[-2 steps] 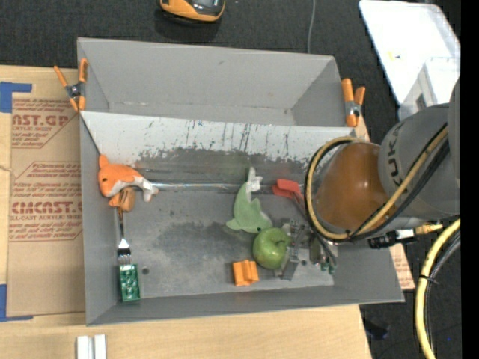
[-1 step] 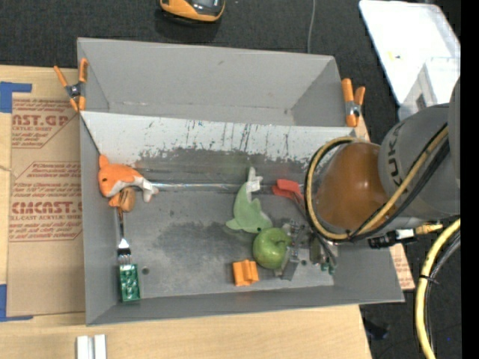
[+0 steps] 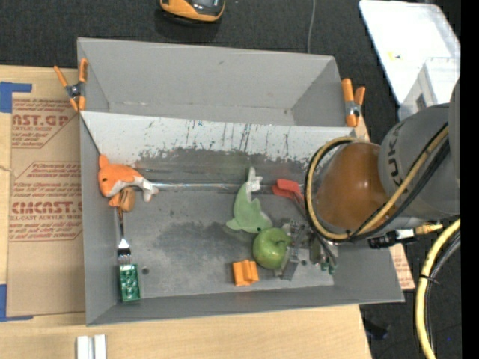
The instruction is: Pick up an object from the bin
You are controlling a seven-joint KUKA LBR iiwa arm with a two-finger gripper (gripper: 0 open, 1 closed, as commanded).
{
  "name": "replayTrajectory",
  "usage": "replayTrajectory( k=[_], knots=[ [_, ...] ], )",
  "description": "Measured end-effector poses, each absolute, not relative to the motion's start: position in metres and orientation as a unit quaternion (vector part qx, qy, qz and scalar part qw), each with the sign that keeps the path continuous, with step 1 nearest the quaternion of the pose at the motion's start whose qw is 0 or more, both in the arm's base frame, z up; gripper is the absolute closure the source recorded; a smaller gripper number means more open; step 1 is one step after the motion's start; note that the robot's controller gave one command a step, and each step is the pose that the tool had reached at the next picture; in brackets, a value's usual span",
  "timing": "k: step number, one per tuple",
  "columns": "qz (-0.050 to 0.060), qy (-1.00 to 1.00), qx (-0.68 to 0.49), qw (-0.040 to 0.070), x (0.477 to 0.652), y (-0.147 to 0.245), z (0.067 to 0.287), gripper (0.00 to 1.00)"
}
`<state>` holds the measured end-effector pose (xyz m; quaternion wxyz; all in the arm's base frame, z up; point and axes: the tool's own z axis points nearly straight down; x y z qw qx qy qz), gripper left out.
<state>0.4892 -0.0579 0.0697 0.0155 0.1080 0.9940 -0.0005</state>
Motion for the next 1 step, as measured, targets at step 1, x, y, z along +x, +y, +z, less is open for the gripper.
replayTrajectory(
  k=[1],
  knots=[
    [-0.001,0.994,0.108,0.015,0.4892,-0.0579,0.0697,1.00]
  ],
)
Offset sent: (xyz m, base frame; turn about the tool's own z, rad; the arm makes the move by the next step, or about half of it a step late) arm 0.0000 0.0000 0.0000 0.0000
